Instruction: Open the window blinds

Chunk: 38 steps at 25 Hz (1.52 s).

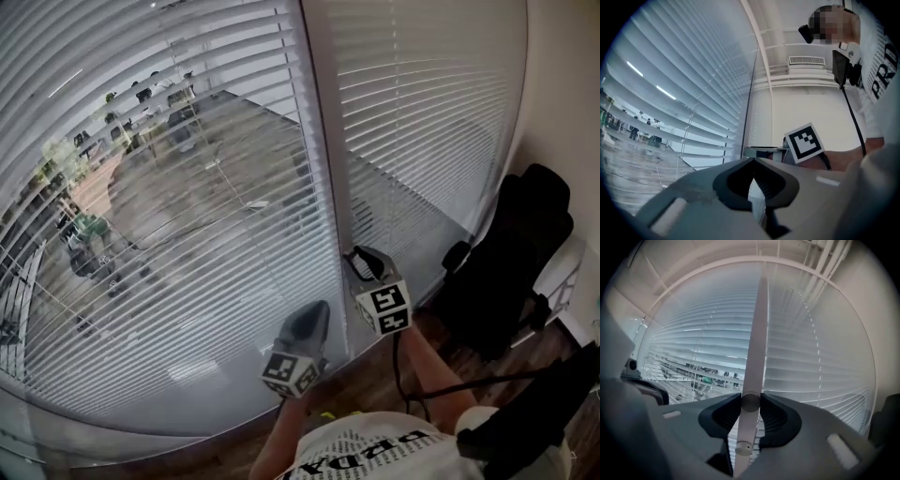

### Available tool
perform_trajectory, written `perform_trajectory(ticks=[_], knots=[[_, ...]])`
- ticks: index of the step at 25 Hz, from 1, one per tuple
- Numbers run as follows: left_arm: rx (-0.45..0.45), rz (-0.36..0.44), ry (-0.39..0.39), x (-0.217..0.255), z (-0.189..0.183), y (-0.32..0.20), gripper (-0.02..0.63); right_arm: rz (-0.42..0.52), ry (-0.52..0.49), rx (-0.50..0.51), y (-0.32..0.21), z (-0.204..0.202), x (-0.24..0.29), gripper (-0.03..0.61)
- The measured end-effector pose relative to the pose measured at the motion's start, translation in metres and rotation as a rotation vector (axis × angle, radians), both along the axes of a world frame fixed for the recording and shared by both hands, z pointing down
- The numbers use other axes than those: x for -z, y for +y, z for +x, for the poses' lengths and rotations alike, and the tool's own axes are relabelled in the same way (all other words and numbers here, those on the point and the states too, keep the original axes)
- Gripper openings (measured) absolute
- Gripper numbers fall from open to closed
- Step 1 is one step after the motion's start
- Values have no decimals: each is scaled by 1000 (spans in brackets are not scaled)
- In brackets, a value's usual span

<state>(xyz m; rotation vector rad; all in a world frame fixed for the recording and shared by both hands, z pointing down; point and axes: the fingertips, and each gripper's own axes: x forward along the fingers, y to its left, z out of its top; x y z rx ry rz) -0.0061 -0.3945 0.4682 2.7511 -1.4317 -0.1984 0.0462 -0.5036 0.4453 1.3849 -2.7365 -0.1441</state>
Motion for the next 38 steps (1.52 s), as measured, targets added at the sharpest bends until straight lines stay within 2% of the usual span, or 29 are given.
perform_trajectory(ticks=[8, 21, 38], knots=[[-3, -4, -3, 0, 2, 1, -6, -15, -46, -5, 2, -1, -1, 133], [-33, -17, -2, -3, 13, -2, -6, -34, -55, -1, 2, -2, -3, 130], [-41, -48, 59, -21, 22, 0, -6, -42, -45, 6, 10, -4, -19, 129]])
